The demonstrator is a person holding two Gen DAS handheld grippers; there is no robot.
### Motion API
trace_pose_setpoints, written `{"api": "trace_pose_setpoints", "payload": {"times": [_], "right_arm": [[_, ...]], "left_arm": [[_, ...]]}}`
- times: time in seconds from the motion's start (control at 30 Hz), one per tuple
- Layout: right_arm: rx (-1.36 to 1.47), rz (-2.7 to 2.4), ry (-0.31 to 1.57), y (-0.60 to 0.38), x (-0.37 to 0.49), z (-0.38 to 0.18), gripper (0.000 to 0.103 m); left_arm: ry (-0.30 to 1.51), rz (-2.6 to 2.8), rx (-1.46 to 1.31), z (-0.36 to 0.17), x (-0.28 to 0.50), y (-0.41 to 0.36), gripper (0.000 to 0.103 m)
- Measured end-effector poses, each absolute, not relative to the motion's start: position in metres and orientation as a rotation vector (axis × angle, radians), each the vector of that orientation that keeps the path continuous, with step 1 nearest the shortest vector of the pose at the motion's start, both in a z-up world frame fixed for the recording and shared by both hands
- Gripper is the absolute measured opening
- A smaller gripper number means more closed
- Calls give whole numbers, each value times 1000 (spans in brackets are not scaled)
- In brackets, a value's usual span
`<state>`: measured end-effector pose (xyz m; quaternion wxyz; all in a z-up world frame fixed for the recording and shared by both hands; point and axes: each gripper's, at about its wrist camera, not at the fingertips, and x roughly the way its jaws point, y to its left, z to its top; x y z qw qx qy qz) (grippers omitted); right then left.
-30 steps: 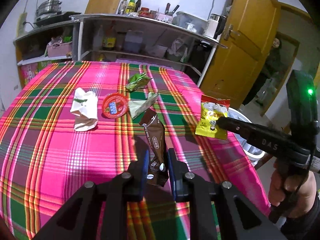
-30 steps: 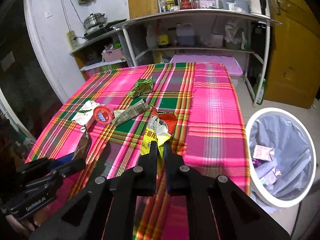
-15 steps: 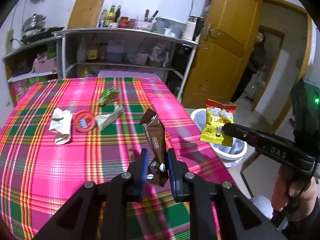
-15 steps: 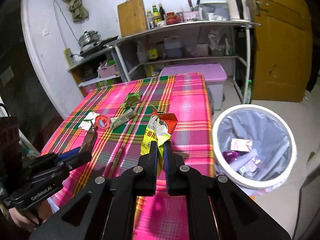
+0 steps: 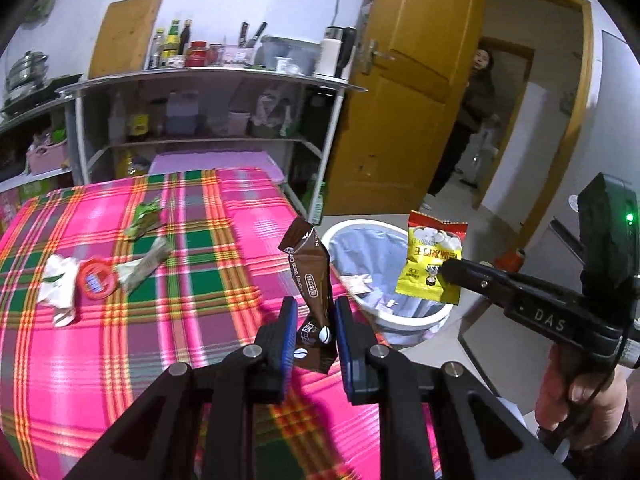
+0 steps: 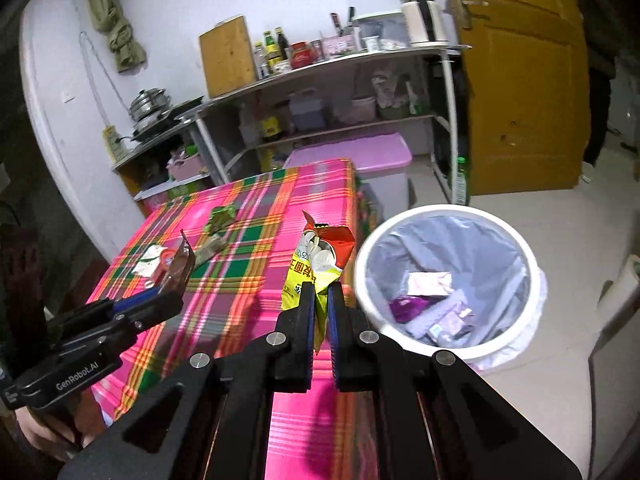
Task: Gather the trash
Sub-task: 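Carry the candy wrapper and snack bag over the bin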
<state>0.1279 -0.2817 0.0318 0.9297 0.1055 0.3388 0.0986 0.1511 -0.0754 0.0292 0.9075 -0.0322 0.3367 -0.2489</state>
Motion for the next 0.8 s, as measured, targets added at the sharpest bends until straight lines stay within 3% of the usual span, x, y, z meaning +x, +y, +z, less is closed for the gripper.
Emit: {"api": "trace_pose_setpoints", "payload": {"times": [0.8], "right_arm": [[302, 32, 777, -375, 162, -14, 7]], "left_arm": [[787, -681, -8, -12, 231, -198, 19]]}}
